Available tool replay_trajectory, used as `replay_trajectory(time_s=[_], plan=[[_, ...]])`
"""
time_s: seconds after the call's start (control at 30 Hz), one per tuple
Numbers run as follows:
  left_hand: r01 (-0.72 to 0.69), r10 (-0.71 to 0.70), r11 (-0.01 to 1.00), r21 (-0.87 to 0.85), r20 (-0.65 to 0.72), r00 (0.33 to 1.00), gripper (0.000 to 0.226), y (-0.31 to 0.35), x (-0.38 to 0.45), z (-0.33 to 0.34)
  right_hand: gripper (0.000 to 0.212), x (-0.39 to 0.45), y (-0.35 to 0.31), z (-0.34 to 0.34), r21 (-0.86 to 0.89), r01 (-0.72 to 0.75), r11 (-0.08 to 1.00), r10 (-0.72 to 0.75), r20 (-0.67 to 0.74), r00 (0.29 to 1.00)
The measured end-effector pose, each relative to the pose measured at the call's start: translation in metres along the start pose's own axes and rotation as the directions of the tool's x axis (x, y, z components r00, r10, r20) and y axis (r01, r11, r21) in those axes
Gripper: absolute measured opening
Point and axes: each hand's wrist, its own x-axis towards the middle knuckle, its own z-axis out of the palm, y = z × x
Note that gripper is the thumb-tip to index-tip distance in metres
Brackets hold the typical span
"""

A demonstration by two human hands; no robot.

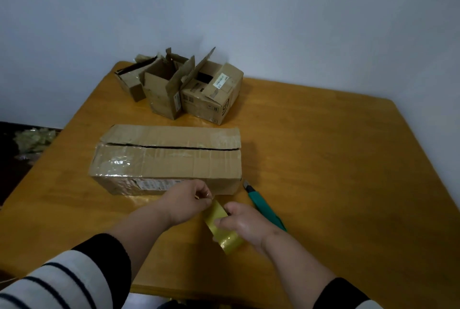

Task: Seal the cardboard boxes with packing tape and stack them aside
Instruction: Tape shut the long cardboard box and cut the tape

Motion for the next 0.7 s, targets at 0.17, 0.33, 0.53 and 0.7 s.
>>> replay_trajectory(time_s=[0.17,0.33,0.53,0.7], plan=[[0.089,-0.097,0.943,-0.32,-0.01,0.995,0.013,-0.009,-0.012,-0.017,0.027,0.004,-0.017,0.0,0.068,0.032,0.997,-0.034,0.03,0.999],[0.182,-0.192,0.79,-0.586,0.045,0.98,0.018,-0.021,-0.022,-0.036,0.021,0.007,-0.042,0.006,-0.028,0.086,0.996,-0.084,0.069,0.994],[0.122,-0.149,0.818,-0.562,-0.003,0.989,0.026,-0.034,-0.035,-0.066,0.007,0.013,-0.076,0.022,-0.118,0.105,0.987,-0.09,0.121,0.989],[0.123,-0.177,0.854,-0.506,-0.059,0.982,0.014,-0.053,-0.035,-0.102,0.009,0.021,-0.114,0.029,-0.189,0.148,0.971,-0.118,0.161,0.98]])
